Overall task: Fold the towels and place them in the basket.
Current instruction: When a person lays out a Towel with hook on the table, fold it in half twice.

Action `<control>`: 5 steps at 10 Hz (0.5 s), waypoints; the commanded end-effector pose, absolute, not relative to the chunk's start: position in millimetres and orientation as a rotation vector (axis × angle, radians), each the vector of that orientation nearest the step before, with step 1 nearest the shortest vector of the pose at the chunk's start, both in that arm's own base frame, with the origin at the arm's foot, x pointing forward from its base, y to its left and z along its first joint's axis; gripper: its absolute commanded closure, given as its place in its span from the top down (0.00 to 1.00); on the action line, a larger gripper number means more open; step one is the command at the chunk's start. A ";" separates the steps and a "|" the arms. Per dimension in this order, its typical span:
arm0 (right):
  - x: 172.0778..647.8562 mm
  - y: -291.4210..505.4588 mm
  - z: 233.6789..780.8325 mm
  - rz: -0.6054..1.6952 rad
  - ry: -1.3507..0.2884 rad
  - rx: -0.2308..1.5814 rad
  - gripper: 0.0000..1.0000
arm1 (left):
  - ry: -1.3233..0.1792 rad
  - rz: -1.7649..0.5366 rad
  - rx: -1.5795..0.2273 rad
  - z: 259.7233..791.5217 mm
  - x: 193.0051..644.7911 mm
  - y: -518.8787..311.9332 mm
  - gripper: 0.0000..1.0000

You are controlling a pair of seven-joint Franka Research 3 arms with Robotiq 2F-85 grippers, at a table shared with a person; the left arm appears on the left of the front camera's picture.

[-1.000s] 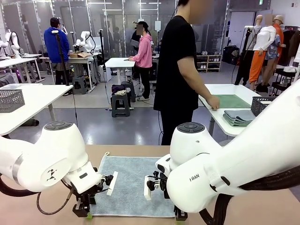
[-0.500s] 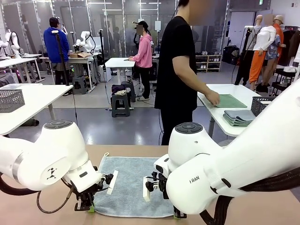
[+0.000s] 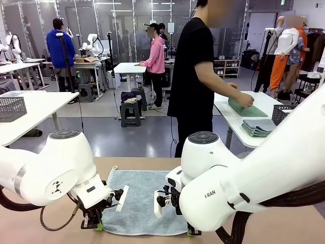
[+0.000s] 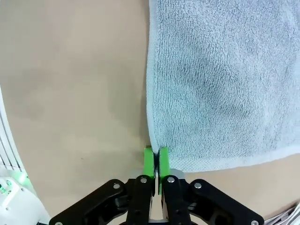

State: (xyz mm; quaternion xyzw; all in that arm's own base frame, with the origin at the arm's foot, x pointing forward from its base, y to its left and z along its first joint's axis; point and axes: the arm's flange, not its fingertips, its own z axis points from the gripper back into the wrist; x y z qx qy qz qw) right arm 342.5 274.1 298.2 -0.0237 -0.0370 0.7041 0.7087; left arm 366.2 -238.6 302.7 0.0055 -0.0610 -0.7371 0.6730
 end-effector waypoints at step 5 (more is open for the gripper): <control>345.2 272.2 298.6 1.559 -0.068 -0.038 0.05 | -0.144 -1.660 0.006 307.2 364.1 -239.1 0.07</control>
